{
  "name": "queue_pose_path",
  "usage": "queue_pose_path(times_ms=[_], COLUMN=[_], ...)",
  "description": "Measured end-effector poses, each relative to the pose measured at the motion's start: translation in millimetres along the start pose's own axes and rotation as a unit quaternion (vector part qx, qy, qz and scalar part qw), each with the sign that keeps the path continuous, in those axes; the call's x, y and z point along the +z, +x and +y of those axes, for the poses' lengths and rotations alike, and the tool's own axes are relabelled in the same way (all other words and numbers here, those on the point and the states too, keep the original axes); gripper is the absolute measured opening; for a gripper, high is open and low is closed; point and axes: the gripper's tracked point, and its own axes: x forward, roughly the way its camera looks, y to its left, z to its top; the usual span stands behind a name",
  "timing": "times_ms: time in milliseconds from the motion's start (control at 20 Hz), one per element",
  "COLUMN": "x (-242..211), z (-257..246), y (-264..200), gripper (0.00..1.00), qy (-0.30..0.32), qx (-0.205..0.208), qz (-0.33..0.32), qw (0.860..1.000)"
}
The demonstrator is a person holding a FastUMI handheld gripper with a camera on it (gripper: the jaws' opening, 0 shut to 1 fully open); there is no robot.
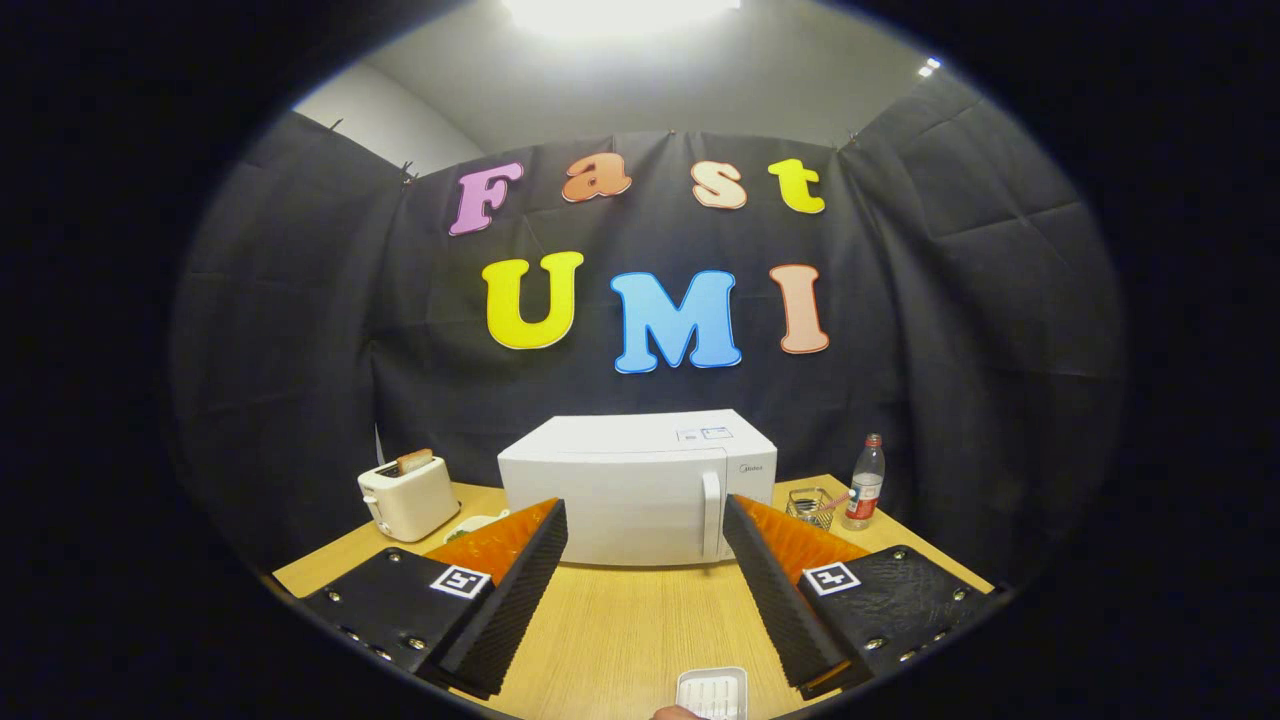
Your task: Open the microwave, put the food inside, and close the microwave door.
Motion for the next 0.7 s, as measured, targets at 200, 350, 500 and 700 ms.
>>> queue_pose_path(times_ms=[200,350,500,700], x=[0.7,4.6,3.6,8.4], z=[5.7,11.9,14.9,16.7], y=[-5.0,-7.3,-6.1,-5.4], gripper=[0.98,0.98,0.98,0.98], qy=[-0.006,-0.008,-0.004,0.001], qx=[0.002,0.004,0.006,0.003], qz=[0.001,-0.002,0.000,-0.005], qw=[1.000,1.000,1.000,1.000])
